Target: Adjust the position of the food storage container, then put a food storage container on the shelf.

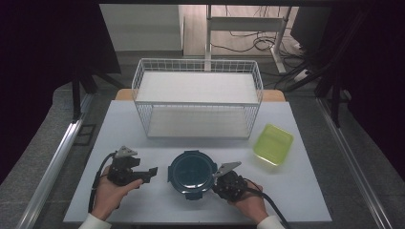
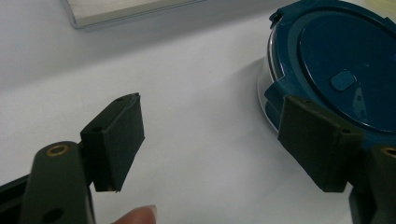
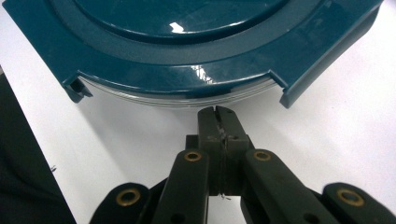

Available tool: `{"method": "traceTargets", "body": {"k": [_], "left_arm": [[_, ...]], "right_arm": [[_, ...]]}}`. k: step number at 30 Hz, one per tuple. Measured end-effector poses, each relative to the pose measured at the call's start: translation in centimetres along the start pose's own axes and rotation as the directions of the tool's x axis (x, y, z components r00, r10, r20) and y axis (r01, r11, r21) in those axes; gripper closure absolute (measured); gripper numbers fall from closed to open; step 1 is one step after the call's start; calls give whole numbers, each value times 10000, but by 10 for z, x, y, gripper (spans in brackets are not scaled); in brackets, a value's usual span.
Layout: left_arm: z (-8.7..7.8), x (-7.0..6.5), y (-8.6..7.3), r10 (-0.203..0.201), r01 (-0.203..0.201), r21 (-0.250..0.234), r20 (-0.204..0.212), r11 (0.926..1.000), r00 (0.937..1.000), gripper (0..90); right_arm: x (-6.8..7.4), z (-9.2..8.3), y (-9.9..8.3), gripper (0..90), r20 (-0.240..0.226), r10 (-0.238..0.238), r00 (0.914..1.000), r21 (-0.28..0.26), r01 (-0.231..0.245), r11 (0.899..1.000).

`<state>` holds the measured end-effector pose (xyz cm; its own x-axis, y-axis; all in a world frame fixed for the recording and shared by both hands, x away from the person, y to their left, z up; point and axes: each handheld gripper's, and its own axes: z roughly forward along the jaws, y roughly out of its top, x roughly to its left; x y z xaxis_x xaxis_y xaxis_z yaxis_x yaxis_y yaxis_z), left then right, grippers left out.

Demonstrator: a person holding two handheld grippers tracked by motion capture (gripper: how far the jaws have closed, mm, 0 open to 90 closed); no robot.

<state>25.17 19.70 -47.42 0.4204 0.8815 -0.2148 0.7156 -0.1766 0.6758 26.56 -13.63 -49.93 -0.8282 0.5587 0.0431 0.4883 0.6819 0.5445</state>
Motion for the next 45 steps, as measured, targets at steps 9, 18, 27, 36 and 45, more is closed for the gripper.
{"method": "traceTargets", "body": {"k": [9,18,27,36,45], "left_arm": [[-3,6,-1,-159,158,-90,-74,9998,9998,220],[-3,4,-1,-207,207,-108,53,9997,9998,210],[-4,4,-2,-120,118,-127,-202,9999,9997,193],[-9,3,-3,-420,420,-204,28,9989,9991,152],[-6,-1,0,-759,777,-257,645,9966,9950,116]], "right_arm": [[-7,-27,-11,891,0,451,9990,-935,-449,9946],[-31,-54,-26,888,42,1673,9859,-2062,-1629,9649],[-39,-53,-23,372,-711,2915,9539,-2557,-2999,9191],[-45,-52,-21,216,-1487,3352,9303,-2812,-3648,8876],[-45,-53,-16,202,-2024,3421,9176,-2731,-3883,8801]]}}
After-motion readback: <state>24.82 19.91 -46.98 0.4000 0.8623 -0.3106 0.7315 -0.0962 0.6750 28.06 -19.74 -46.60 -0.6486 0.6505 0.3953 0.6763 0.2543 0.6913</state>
